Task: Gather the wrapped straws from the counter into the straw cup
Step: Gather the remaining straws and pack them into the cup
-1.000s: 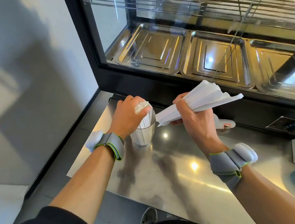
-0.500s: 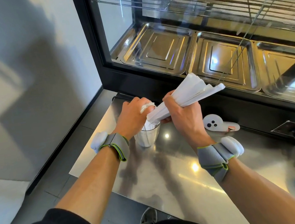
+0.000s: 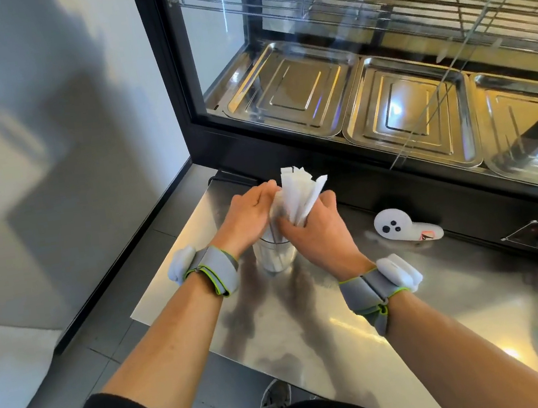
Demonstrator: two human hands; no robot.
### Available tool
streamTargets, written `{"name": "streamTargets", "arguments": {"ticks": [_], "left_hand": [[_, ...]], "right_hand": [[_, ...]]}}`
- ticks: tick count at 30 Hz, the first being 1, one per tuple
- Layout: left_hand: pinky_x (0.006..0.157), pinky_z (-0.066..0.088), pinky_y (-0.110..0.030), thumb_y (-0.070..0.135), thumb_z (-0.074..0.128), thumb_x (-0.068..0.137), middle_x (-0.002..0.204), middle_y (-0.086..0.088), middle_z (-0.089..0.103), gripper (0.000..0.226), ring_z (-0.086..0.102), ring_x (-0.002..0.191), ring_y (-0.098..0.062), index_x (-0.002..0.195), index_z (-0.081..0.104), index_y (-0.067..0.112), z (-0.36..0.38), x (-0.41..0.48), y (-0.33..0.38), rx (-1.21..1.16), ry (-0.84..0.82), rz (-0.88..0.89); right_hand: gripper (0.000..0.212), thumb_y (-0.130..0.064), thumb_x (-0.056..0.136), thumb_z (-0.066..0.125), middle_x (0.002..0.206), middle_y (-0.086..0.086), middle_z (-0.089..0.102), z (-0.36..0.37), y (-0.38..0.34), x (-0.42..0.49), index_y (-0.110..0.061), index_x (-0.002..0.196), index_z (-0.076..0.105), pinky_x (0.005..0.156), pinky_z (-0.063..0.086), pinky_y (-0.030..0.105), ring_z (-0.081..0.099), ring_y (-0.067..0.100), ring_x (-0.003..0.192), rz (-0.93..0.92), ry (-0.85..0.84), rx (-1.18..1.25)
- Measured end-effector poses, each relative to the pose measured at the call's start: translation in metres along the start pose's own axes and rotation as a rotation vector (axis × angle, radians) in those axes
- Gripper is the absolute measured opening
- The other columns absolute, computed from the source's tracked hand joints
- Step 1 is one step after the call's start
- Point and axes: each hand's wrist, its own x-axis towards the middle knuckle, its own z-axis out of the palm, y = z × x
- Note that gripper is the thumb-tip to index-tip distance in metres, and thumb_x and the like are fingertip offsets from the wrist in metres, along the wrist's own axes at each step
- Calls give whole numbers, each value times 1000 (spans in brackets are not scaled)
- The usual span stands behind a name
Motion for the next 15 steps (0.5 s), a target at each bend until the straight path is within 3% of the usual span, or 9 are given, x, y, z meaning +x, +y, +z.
{"name": "streamTargets", "arguments": {"ticks": [3, 7, 11, 13, 15], "left_hand": [[109, 35, -32, 48, 25, 96, 133, 1, 58, 48, 51, 124, -17, 124, 56, 25, -5, -5, 6, -237, 49, -68], [96, 41, -25, 51, 22, 96, 116, 7, 63, 47, 55, 109, -2, 112, 62, 31, -8, -8, 25, -356, 89, 39], [95, 38, -18, 43, 31, 95, 121, 10, 59, 34, 51, 114, 1, 111, 60, 38, -5, -9, 46, -221, 13, 195], [95, 36, -10, 40, 39, 93, 118, 14, 62, 28, 50, 112, 5, 108, 63, 36, 1, -10, 53, -116, 8, 273], [95, 31, -6, 33, 43, 93, 114, 13, 66, 26, 50, 112, 5, 102, 66, 28, 8, -9, 51, 40, 34, 335]], "right_hand": [[69, -41, 77, 75, 116, -1, 36, -4, 9, -4, -24, 131, 36, 88, 41, 26, 46, 14, 105, 15, -80, 58], [88, -44, 76, 78, 126, -1, 34, -8, 21, -9, -27, 146, 26, 95, 36, 21, 44, 8, 111, 30, -216, 105], [88, -34, 77, 79, 127, 4, 39, -12, 37, -17, -25, 148, 27, 94, 43, 23, 51, 16, 116, 81, -274, 110], [83, -21, 82, 73, 127, 8, 40, -17, 45, -21, -23, 149, 25, 83, 46, 20, 51, 20, 116, 91, -303, 72], [74, -11, 85, 66, 126, 12, 43, -21, 53, -23, -19, 148, 28, 85, 49, 25, 52, 24, 116, 96, -283, 65]]}}
